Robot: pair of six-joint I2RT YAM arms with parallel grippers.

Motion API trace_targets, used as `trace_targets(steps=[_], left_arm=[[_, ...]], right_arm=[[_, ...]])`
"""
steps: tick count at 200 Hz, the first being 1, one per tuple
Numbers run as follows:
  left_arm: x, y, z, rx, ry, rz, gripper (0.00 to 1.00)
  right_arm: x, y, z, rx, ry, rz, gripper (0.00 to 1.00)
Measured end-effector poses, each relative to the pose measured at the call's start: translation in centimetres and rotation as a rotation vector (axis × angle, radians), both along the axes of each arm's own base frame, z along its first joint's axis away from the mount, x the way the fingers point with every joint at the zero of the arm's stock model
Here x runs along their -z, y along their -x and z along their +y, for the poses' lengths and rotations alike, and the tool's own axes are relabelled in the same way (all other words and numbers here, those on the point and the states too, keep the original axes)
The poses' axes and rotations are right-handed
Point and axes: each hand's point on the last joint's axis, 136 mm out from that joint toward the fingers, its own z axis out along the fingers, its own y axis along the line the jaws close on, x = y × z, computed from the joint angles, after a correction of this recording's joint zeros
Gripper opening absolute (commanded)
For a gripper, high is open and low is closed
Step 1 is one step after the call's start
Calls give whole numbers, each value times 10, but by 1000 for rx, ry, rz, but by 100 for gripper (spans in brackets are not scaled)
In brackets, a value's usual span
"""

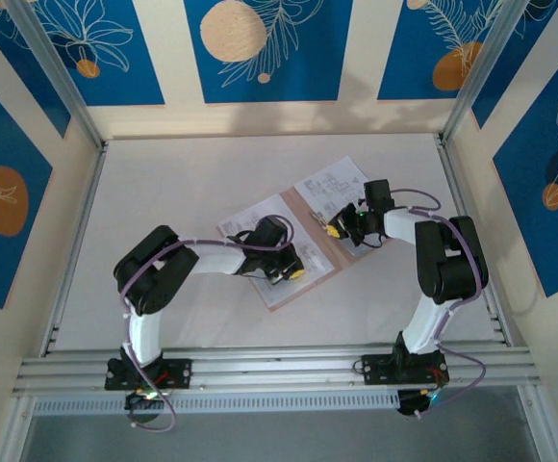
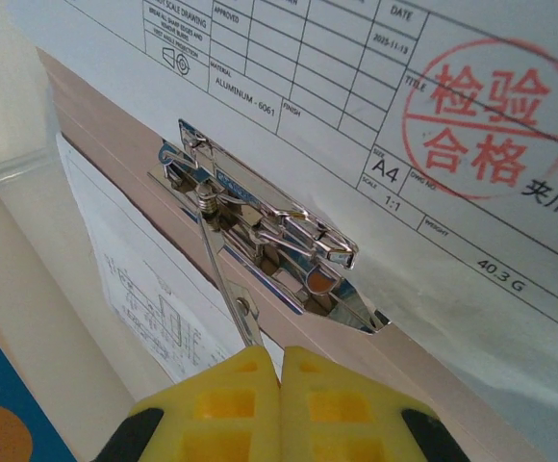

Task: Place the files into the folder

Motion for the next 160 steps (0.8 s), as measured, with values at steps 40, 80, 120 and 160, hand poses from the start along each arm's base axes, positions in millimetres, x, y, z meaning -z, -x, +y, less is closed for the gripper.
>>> trace_targets(steps=[40,80,120,160], left_arm=[[0,0,0,0,0,0,0],[0,0,4,-10,1,-9,0],[1,-4,25,-57,-2,-12,0],[2,4,43,-78,-7,-8,0]], right_arm=[[0,0,1,0,11,9,0],[0,0,4,-3,27,52,0],[0,2,23,-29,39,76,0],[2,11,41,-16,30,93,0]])
